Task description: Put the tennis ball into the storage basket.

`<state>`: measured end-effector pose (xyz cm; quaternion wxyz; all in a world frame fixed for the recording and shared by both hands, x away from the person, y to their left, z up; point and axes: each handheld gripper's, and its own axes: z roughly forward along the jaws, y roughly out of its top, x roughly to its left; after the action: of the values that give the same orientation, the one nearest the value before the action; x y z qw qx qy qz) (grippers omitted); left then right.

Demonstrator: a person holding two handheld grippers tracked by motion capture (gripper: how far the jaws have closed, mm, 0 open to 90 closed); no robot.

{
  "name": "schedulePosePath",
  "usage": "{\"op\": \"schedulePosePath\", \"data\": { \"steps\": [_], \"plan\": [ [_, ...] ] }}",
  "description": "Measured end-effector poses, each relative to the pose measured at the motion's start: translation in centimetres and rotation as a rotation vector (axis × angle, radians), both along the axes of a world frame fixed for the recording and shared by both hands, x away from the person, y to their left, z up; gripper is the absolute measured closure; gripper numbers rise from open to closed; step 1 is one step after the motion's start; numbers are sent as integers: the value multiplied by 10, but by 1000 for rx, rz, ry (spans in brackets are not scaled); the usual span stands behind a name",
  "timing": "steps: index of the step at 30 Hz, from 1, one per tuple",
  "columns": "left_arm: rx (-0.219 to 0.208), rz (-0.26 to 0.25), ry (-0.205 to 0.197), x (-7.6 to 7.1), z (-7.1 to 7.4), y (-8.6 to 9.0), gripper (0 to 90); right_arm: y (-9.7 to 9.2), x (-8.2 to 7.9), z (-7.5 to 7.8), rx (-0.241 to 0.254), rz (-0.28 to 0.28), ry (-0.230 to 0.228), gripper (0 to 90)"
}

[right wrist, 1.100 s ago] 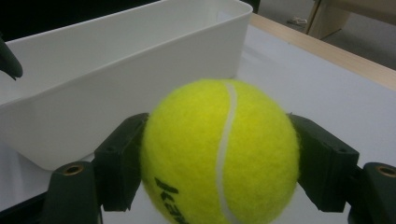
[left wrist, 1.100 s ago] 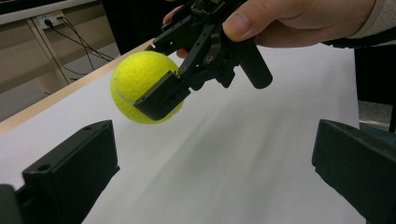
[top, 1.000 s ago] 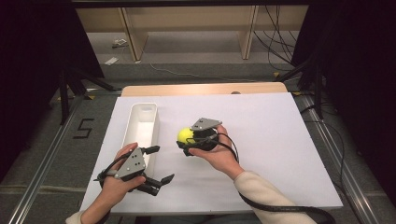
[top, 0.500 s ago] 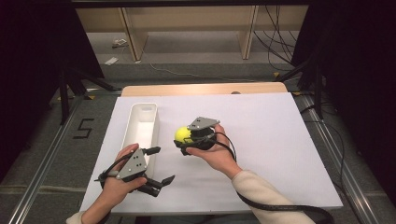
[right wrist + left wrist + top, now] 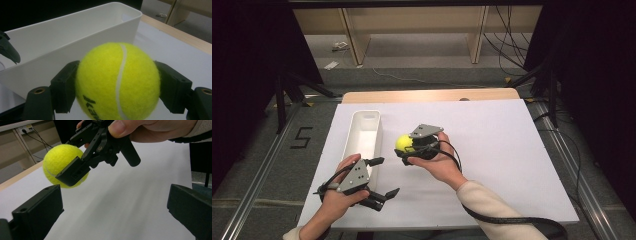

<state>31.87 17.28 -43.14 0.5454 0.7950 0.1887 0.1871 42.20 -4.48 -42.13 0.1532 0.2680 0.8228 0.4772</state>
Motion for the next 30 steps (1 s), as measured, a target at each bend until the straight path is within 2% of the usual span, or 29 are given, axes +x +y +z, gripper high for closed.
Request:
{"op": "schedulePosePath", "data": {
  "steps": [30],
  "plan": [
    [-2, -4, -1, 0, 1, 0, 0, 18, 3, 7, 10, 25, -7, 265]
  ]
}}
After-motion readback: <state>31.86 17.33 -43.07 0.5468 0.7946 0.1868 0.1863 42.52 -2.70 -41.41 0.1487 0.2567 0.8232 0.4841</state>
